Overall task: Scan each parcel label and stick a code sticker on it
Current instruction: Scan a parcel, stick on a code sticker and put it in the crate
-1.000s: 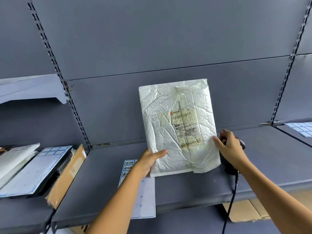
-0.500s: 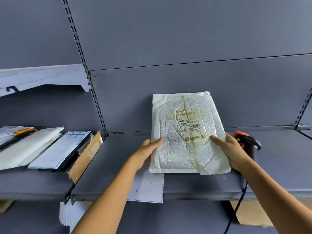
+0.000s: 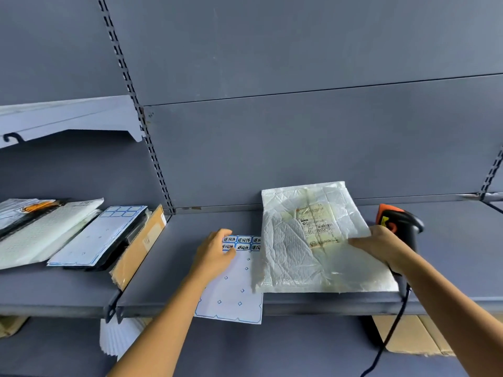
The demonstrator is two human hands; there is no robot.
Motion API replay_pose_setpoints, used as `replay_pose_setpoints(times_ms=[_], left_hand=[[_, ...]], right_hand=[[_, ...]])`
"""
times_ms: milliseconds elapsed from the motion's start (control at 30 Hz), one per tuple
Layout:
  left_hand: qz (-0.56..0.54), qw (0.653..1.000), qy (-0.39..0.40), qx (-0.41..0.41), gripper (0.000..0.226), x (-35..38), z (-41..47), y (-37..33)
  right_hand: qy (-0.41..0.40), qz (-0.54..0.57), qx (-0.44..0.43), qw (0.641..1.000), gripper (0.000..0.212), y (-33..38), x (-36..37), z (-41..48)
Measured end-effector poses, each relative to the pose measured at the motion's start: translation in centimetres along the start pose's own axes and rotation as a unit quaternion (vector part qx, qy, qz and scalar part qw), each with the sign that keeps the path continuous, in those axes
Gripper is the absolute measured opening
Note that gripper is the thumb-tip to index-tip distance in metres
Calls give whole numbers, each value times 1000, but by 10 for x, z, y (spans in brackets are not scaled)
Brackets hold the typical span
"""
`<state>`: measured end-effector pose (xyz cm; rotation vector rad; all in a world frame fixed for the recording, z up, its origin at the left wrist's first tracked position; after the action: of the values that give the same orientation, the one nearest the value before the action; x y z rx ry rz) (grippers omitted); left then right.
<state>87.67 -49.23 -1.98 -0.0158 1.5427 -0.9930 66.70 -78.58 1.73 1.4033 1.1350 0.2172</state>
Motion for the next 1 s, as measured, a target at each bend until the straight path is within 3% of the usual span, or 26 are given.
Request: replay_pose_setpoints(times_ms=[133,267,367,500,633,800,1000], left_hand=[[147,988,31,31,46,2,-4,8],[131,990,37,46,65,2,-8,12],[97,993,24,58,78,1,-12,13],[57,997,24,38,48,-3,-16,5],[-25,1000,17,-7,36,-5,-17,7],[-198,979,-22,-30,35,-13,-17,15],[-7,999,27,26,43,-19,-15,42]], right_hand=[[-69,-213,10,975,60,6,9,1],[-102,-406,-79,905,55,21,28,-8],[-73,-358,-209,907,41,42,57,-10],[27,-269,-338,902,27,73,114,-19],[86,-250,-362,894,24,91,169,-17],[89,-249,-394,880,20,91,198,-9],[102,-294,-402,861,27,75,208,3]])
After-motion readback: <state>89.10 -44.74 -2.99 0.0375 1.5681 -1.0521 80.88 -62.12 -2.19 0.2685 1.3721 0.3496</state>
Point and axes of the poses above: each hand's wrist, its own z-axis towards the middle knuckle, its own x-axis out of the palm, y = z × x, the point moved 1 cm from there along z, towards the middle knuckle, and after that the axes turned 5 degrees about y, right-handed, at the moved point
